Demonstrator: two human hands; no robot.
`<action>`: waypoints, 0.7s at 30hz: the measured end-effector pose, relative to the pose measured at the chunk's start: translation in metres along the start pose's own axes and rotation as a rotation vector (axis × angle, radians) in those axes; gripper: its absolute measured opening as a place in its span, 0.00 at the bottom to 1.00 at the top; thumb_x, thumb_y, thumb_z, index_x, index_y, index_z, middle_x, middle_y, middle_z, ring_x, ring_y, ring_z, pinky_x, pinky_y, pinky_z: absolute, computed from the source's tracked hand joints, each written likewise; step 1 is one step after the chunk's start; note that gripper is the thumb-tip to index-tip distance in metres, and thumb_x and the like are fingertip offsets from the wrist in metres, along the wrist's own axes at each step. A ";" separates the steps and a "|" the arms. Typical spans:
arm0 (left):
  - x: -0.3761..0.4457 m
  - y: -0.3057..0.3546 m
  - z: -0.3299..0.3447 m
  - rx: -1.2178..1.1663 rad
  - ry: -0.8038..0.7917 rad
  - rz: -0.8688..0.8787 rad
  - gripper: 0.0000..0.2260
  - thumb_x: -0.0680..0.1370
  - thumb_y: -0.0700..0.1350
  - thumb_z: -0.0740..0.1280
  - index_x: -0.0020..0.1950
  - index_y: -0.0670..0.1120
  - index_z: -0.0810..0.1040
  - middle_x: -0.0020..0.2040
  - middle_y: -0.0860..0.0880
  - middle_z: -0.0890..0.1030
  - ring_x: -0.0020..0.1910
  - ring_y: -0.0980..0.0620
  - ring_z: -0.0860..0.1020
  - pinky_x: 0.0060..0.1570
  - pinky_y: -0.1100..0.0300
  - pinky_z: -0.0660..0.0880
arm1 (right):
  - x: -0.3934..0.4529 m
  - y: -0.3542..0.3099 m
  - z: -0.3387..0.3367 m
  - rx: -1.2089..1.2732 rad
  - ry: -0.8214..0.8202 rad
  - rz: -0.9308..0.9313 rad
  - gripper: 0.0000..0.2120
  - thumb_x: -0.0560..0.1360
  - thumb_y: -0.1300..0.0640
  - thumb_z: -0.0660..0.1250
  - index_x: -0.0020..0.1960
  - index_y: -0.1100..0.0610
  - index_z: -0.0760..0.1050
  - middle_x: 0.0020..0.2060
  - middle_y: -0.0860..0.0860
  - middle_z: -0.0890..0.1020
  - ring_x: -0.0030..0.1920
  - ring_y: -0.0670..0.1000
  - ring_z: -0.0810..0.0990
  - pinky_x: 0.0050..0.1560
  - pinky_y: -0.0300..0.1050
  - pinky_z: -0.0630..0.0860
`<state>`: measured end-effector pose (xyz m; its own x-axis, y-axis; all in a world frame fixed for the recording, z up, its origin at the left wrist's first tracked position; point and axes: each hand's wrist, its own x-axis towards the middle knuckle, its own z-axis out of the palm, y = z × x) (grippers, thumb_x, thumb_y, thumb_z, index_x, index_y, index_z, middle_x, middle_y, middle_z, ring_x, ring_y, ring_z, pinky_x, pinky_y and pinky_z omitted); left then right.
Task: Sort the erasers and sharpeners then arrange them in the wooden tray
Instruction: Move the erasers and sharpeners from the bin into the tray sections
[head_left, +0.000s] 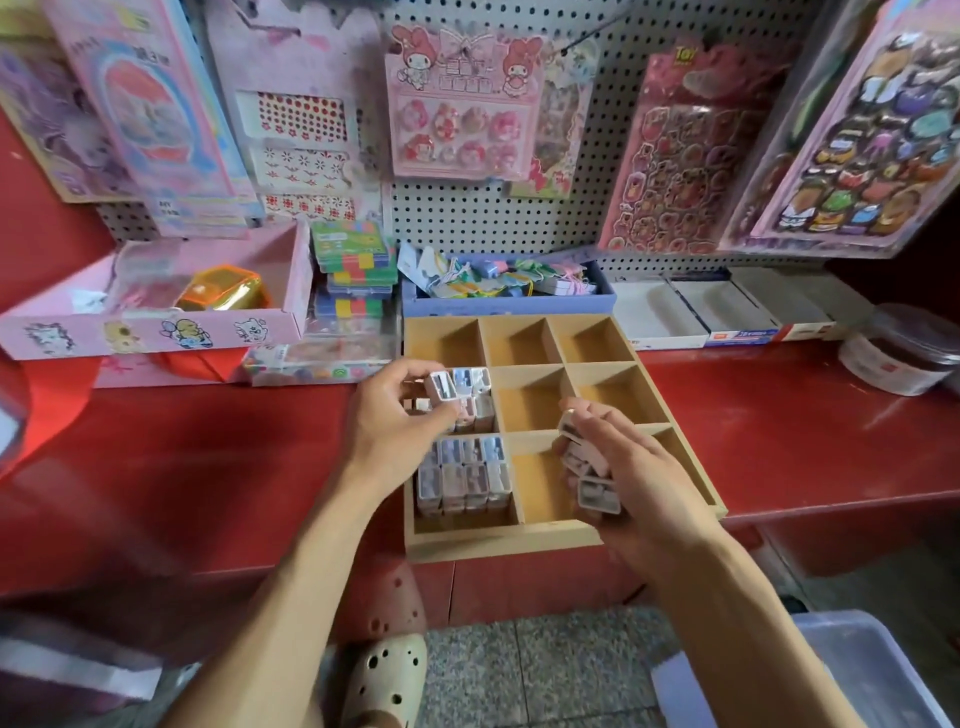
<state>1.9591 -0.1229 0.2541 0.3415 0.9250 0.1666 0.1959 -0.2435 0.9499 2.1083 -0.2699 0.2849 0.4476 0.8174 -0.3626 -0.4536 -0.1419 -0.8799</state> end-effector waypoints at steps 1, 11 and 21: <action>0.006 -0.003 -0.001 -0.045 -0.005 -0.018 0.15 0.69 0.33 0.75 0.49 0.51 0.80 0.46 0.52 0.84 0.46 0.57 0.82 0.45 0.65 0.78 | 0.005 0.000 0.002 -0.004 0.000 -0.004 0.05 0.79 0.56 0.67 0.45 0.52 0.80 0.35 0.52 0.76 0.34 0.50 0.65 0.37 0.45 0.52; 0.053 -0.019 -0.014 0.206 -0.056 -0.019 0.10 0.68 0.39 0.76 0.45 0.51 0.81 0.38 0.53 0.82 0.35 0.57 0.77 0.39 0.66 0.73 | 0.033 0.003 0.012 -0.090 0.024 0.027 0.04 0.80 0.55 0.66 0.51 0.52 0.80 0.36 0.51 0.78 0.32 0.49 0.70 0.34 0.42 0.61; 0.076 -0.008 -0.008 0.700 -0.270 0.023 0.07 0.71 0.40 0.73 0.47 0.49 0.83 0.33 0.53 0.75 0.35 0.55 0.75 0.43 0.61 0.68 | 0.040 0.006 0.011 -0.105 0.054 0.042 0.05 0.80 0.55 0.66 0.51 0.54 0.81 0.36 0.52 0.79 0.32 0.48 0.71 0.34 0.43 0.62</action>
<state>1.9765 -0.0485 0.2611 0.5487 0.8356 0.0282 0.6942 -0.4741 0.5416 2.1152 -0.2318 0.2684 0.4717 0.7788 -0.4135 -0.3910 -0.2355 -0.8897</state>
